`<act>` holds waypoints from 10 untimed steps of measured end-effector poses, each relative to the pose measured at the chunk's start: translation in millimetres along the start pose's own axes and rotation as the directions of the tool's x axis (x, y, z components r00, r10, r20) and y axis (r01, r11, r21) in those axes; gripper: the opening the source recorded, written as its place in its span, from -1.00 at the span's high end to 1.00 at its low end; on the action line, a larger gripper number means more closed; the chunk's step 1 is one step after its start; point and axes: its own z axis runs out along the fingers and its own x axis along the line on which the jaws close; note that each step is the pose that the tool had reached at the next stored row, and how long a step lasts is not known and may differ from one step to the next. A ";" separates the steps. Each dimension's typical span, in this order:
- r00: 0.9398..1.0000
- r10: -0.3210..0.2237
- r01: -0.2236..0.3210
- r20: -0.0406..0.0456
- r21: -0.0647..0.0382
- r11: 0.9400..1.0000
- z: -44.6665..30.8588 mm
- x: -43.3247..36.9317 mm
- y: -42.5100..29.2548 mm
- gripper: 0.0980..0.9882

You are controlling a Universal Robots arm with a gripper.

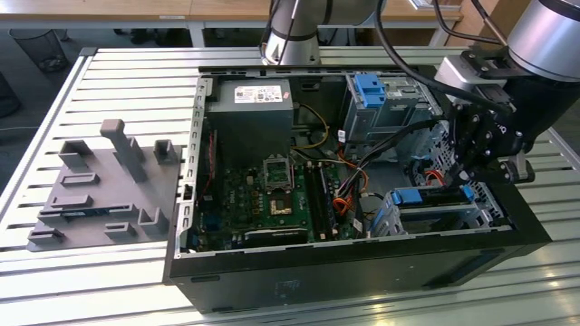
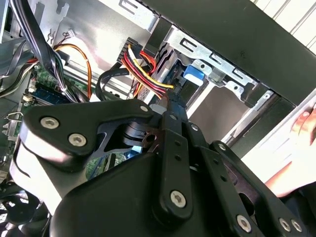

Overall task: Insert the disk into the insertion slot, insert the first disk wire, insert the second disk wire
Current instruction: 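Insert the first disk wire, then insert the second disk wire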

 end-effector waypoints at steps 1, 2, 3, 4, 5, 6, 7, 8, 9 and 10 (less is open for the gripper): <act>1.000 0.000 0.000 0.000 0.000 1.000 -0.2 0.0 0.0 0.98; 1.000 0.000 0.000 0.000 0.000 1.000 -0.4 0.0 0.0 0.98; 1.000 0.000 0.000 0.000 0.000 1.000 -0.7 0.0 0.0 0.98; 1.000 0.000 0.000 0.000 0.000 1.000 -0.9 0.0 0.0 0.98; 1.000 0.000 0.000 0.000 0.000 1.000 -0.9 0.0 0.0 0.98; 1.000 0.000 0.000 0.000 0.000 1.000 -1.0 0.0 0.0 0.98; 1.000 0.000 0.000 0.000 0.000 1.000 -1.2 0.0 0.0 0.98; 1.000 0.000 0.000 0.000 0.000 1.000 -1.4 0.0 0.0 0.98; 1.000 0.000 0.000 0.000 0.000 1.000 -1.6 0.0 0.2 0.98; 1.000 0.000 0.000 0.000 0.000 1.000 -1.7 0.0 0.5 0.98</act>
